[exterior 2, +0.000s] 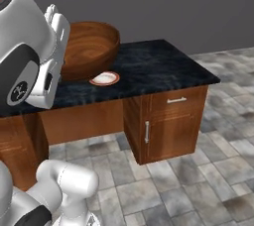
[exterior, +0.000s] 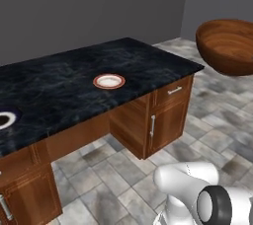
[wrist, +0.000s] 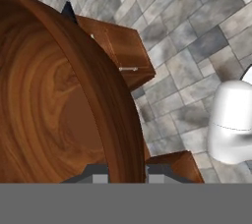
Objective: Move the bowls from the cabinet to the plates on the dining table.
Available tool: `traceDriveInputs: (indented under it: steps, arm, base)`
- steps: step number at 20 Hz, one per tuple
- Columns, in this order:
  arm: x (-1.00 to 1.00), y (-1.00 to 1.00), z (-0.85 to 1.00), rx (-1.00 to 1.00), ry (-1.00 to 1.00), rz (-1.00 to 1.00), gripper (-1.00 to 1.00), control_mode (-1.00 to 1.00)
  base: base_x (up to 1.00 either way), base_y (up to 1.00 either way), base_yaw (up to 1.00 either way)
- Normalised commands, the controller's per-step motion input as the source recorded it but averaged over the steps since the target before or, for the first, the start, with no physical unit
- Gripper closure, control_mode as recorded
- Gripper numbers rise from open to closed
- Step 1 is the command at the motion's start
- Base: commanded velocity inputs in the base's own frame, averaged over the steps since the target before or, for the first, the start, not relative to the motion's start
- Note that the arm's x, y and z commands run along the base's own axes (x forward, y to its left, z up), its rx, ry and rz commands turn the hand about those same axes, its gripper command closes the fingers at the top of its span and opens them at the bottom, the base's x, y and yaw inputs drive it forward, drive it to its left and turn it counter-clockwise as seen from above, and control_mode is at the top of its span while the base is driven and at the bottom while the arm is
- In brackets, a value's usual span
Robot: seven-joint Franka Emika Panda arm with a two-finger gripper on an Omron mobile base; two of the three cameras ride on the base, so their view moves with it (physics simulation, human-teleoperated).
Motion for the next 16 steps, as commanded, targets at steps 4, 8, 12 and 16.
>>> traceDriveInputs:
  steps: [4, 8, 12, 16]
  arm:
    - [0.00, 0.00, 0.00, 0.00, 0.00, 0.00, 1.00, 1.00]
    - [0.00, 0.00, 0.00, 0.00, 0.00, 0.00, 1.00, 1.00]
    - [0.00, 0.00, 0.00, 0.00, 0.00, 0.00, 1.00, 1.00]
    - [0.00, 0.00, 0.00, 0.00, 0.00, 0.00, 1.00, 1.00]
  base:
    - [0.61, -0.05, 0.07]
    - [0.62, -0.09, 0.04]
    - [0.62, -0.08, 0.04]
    - [0.62, -0.08, 0.04]
